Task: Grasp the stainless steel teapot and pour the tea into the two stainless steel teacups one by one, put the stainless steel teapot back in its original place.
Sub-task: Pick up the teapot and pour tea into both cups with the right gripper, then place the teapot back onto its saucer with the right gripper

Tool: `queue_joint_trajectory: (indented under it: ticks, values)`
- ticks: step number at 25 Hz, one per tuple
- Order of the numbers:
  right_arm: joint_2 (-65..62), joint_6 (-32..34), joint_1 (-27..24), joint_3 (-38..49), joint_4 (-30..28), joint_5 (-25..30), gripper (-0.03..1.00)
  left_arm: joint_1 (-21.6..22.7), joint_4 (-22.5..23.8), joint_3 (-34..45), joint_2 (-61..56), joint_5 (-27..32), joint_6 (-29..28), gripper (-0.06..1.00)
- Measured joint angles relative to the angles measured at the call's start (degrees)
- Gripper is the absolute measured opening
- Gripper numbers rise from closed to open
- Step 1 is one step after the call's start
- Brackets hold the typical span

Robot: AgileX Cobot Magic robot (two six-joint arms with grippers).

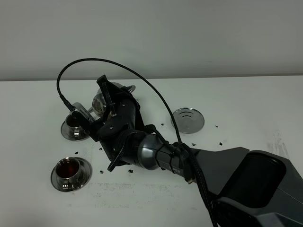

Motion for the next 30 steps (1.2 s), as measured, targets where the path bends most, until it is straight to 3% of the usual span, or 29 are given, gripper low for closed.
queue_joint_trajectory:
  ticks: [7,20,30]
  values:
    - [-4.6,0.2,-0.1,0.0,12.1,-0.2,0.20,0.0,0.0,0.0,0.0,0.0,0.0,0.41]
    - [-11.3,0.2,-1.8,0.0,49.6,2.2,0.20,0.0,0.0,0.0,0.0,0.0,0.0,0.41]
    - [-11.3,0.0,-4.3,0.0,64.0,6.0,0.20,0.0,0.0,0.0,0.0,0.0,0.0,0.41]
